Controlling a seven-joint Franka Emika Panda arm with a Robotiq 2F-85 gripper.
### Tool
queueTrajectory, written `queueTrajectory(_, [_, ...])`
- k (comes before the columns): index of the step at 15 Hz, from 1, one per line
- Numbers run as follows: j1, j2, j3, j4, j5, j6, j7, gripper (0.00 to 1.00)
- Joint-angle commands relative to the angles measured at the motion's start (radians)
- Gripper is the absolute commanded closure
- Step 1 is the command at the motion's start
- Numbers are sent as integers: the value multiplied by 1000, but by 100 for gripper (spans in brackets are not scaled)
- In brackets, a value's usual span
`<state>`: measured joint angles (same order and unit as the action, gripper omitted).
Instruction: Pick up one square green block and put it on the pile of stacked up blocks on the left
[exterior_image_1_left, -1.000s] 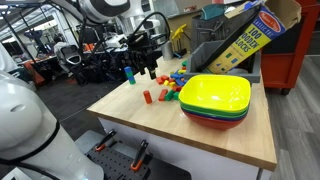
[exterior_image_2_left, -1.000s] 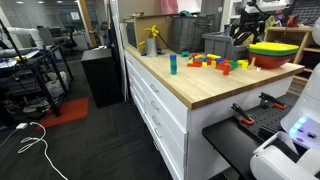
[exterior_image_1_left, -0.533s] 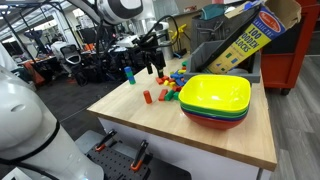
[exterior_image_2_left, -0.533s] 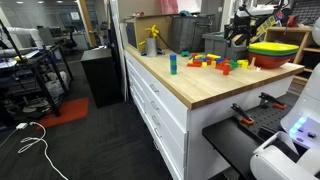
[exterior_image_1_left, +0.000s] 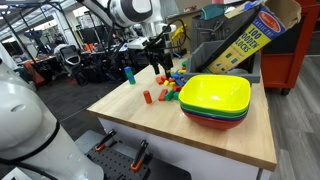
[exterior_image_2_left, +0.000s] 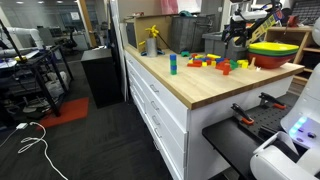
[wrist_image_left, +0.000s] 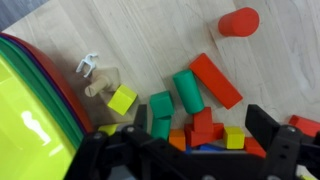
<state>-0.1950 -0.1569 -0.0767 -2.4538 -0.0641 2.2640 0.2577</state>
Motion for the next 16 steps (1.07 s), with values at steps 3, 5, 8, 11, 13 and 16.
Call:
queueTrajectory(3, [14, 11, -10, -8, -21, 4, 11, 0])
queueTrajectory(5, [8, 36, -15, -6, -42, 17, 17, 0])
queueTrajectory(8, [-1, 93, -34, 15, -73, 27, 14, 0])
queueTrajectory(11, [4, 154, -57, 45, -57, 16, -9, 0])
queueTrajectory(13, [11, 191, -63, 62, -54, 12, -20, 0])
queueTrajectory(16, [16, 238, -66, 88, -63, 13, -26, 0])
